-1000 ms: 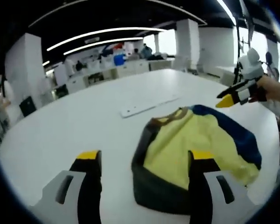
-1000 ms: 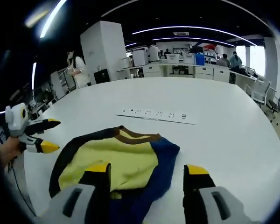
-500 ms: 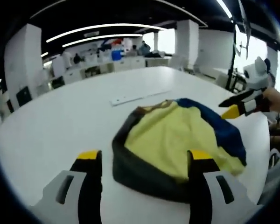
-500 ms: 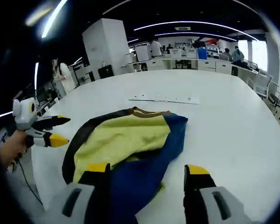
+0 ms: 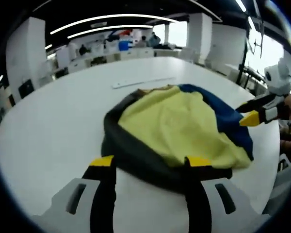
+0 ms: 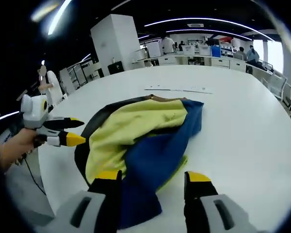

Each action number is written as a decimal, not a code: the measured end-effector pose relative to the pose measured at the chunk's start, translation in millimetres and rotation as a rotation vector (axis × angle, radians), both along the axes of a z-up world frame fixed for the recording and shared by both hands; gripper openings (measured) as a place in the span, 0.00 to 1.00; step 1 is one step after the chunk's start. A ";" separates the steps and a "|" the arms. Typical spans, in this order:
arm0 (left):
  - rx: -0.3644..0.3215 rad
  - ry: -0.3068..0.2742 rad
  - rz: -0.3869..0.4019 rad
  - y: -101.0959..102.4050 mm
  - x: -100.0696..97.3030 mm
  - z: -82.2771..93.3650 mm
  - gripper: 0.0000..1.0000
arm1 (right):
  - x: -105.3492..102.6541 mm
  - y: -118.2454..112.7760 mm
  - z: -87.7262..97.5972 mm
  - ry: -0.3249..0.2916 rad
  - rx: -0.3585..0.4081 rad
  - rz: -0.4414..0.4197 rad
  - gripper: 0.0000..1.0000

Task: Fold the garment on the visible template until the final outline fits inside the template.

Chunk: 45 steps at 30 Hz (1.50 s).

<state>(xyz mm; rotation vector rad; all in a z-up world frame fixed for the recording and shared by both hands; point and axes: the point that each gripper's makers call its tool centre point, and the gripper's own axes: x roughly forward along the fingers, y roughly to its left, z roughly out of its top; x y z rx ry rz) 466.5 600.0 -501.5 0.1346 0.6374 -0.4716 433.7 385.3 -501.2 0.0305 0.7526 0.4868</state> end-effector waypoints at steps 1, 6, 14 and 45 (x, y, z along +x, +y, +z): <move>0.002 0.002 -0.001 -0.5 -1.4 -1.1 0.49 | -2.2 0.2 -0.1 -0.003 -0.007 0.003 0.45; 0.011 0.034 0.007 -0.9 -8.3 -8.9 0.43 | -11.2 7.1 -5.0 -0.012 -0.003 0.021 0.25; 0.014 0.115 0.031 -0.3 -18.9 -27.8 0.28 | -19.4 7.4 -15.4 0.008 -0.019 -0.007 0.12; 0.003 0.059 0.074 42.9 -6.7 15.9 0.00 | 26.4 -90.3 35.6 -0.098 -0.104 -0.147 0.00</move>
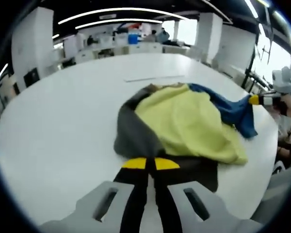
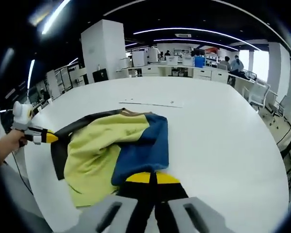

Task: Fold the garment on the visible template until the final outline fits inside the template.

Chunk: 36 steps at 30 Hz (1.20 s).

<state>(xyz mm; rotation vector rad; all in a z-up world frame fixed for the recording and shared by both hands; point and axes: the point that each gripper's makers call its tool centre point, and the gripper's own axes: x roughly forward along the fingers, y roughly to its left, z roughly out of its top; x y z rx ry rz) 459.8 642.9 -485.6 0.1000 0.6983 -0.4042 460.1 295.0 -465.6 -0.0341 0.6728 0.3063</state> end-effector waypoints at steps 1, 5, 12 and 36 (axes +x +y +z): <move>0.007 -0.002 0.005 4.4 1.6 0.6 0.00 | 4.1 -6.6 -0.5 0.003 -0.005 -0.011 0.00; 0.027 -0.002 0.021 17.2 4.4 0.3 0.00 | 10.3 -22.7 -1.2 0.010 -0.019 -0.055 0.00; 0.079 0.012 0.040 40.6 10.7 -4.7 0.00 | 27.8 -50.5 -4.2 0.036 -0.032 -0.097 0.00; 0.146 0.078 0.122 90.6 29.9 -28.6 0.00 | 74.0 -103.7 -19.8 0.137 -0.112 -0.144 0.00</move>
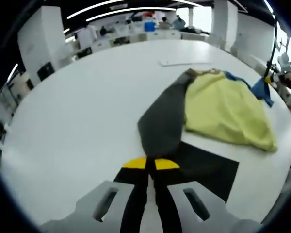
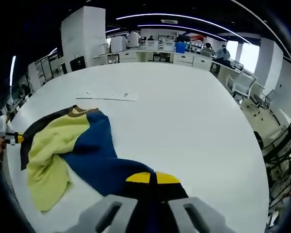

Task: Fold the garment on the visible template until the final outline fits inside the template.

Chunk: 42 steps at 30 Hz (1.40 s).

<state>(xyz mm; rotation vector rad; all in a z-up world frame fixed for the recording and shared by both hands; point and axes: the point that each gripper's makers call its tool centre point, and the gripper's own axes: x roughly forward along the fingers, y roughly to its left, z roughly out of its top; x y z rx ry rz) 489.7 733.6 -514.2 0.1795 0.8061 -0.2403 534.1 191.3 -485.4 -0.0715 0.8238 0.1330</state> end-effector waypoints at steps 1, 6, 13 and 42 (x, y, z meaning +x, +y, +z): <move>0.009 0.003 -0.002 1.3 -0.1 -0.7 0.00 | 0.7 -1.0 -0.2 0.003 0.000 0.002 0.00; 0.029 0.004 0.001 7.5 3.0 -3.3 0.00 | 5.4 -6.3 -0.9 0.015 -0.004 -0.001 0.00; 0.040 0.002 0.011 15.8 8.6 -4.9 0.00 | 13.0 -22.1 -4.6 0.040 -0.038 -0.013 0.00; 0.047 -0.014 0.100 52.2 31.4 -3.5 0.00 | 6.7 -74.5 -13.6 0.100 -0.094 -0.104 0.00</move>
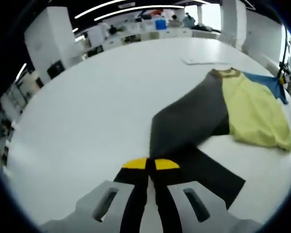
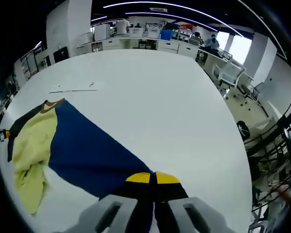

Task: Fold the garment on the visible template until the final outline fits inside the template.

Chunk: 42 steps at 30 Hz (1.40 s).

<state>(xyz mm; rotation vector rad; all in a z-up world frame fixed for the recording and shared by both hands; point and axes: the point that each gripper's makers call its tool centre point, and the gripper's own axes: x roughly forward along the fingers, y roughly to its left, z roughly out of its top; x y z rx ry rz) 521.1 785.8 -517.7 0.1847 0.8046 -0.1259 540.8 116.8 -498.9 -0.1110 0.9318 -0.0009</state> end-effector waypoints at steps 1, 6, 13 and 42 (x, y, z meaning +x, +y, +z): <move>0.000 0.000 0.003 0.5 0.3 -0.2 0.00 | -0.2 -0.3 -0.1 0.001 0.000 0.000 0.00; 0.017 0.007 0.004 -0.3 -0.3 -0.9 0.00 | -1.3 -0.9 0.6 0.006 -0.010 0.019 0.00; 0.040 -0.021 -0.016 -1.6 -2.8 6.9 0.17 | -2.1 5.4 3.4 -0.033 0.105 -0.024 0.00; -0.121 -0.266 -0.200 -63.9 -30.2 77.7 0.97 | -66.6 137.9 56.3 -0.112 0.289 0.375 0.67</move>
